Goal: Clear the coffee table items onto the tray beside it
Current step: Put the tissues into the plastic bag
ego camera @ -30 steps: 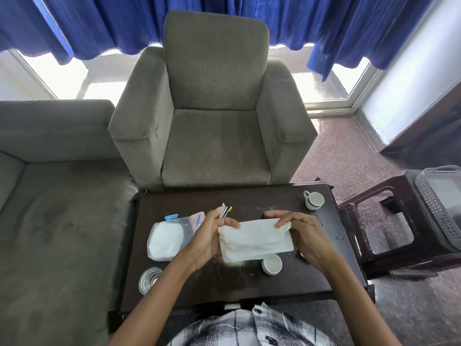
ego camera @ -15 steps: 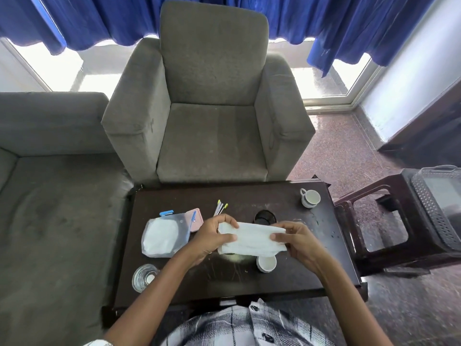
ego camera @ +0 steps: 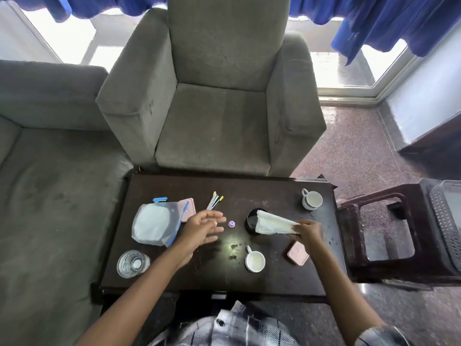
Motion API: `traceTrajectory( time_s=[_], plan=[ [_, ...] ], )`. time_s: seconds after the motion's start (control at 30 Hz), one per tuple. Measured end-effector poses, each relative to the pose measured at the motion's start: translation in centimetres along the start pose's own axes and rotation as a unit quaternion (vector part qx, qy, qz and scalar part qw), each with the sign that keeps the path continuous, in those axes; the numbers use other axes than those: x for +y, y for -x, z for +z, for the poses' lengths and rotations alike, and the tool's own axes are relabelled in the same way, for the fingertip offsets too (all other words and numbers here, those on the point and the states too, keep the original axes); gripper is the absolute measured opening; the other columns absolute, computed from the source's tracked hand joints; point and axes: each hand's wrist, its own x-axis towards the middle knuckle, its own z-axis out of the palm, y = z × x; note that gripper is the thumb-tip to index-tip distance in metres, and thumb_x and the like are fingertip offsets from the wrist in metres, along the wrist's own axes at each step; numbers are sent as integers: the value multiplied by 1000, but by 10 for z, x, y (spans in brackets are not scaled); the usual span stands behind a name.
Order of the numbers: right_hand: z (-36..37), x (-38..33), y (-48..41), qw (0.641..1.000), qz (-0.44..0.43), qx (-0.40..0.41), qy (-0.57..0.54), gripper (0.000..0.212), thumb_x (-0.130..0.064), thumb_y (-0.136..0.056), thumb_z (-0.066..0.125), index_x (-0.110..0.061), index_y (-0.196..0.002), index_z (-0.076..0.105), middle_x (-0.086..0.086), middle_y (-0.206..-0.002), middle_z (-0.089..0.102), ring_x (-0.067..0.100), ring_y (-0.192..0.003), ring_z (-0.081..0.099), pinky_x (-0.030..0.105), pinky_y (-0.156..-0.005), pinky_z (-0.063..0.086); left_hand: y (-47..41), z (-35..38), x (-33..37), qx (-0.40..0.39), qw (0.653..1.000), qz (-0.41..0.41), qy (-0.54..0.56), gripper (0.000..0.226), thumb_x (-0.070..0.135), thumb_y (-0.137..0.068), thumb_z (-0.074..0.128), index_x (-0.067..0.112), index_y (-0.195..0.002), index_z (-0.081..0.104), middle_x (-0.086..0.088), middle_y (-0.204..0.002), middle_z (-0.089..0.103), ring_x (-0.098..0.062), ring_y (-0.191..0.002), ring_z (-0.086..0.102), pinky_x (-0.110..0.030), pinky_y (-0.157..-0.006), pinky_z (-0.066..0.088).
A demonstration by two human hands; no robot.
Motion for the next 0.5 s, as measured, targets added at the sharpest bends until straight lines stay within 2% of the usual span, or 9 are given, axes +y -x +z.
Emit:
traceTrajectory(
  time_s=[0.07,0.13,0.17,0.23,0.27,0.37,0.5],
  plan=[
    [8,14,-47,998,-7,15,54,25,7,-66,53,-7,-71,73,13,-73,68,36,-75,66,48,-71,59,0,4,-3,5,1000,-10,-1,23,7,-95,43,20,-98,62,3,-104,71,-15,-94,67,-31,-83,52],
    [21,26,-90,995,-4,40,93,30,2,-65,56,-6,-86,75,5,-63,65,34,-78,68,48,-76,58,2,8,-5,13,1000,-18,0,25,7,-96,41,20,-97,62,4,-103,71,-14,-93,67,-31,-84,51],
    [28,21,-91,994,6,45,100,31,2,-67,58,-3,-92,74,7,-67,65,34,-82,68,42,-73,58,4,10,-5,17,1000,-21,0,26,7,-96,40,21,-96,62,4,-102,71,-13,-93,67,-32,-84,51],
    [42,5,-77,993,21,47,104,23,0,-76,58,3,-96,69,16,-87,67,30,-88,66,26,-59,56,7,12,-6,30,999,-26,3,26,8,-97,40,21,-96,62,5,-102,71,-12,-94,67,-31,-84,51],
    [48,1,-75,991,24,50,122,20,-1,-81,55,4,-98,66,21,-96,66,30,-92,64,26,-61,55,9,12,-7,37,999,-27,4,25,9,-97,40,20,-97,62,5,-102,71,-12,-94,67,-30,-84,51],
    [57,-2,-78,976,26,101,190,29,-2,-86,51,12,-111,60,29,-116,61,38,-110,59,37,-86,48,16,10,-12,50,998,-37,10,24,9,-97,40,19,-98,62,5,-103,70,-13,-95,67,-28,-81,51],
    [68,5,-88,961,5,64,268,29,0,-84,52,9,-109,61,28,-115,63,37,-108,60,38,-86,48,23,6,-20,55,997,-58,1,24,8,-97,40,17,-101,62,3,-106,70,-14,-96,67,-25,-77,50]
  ],
)
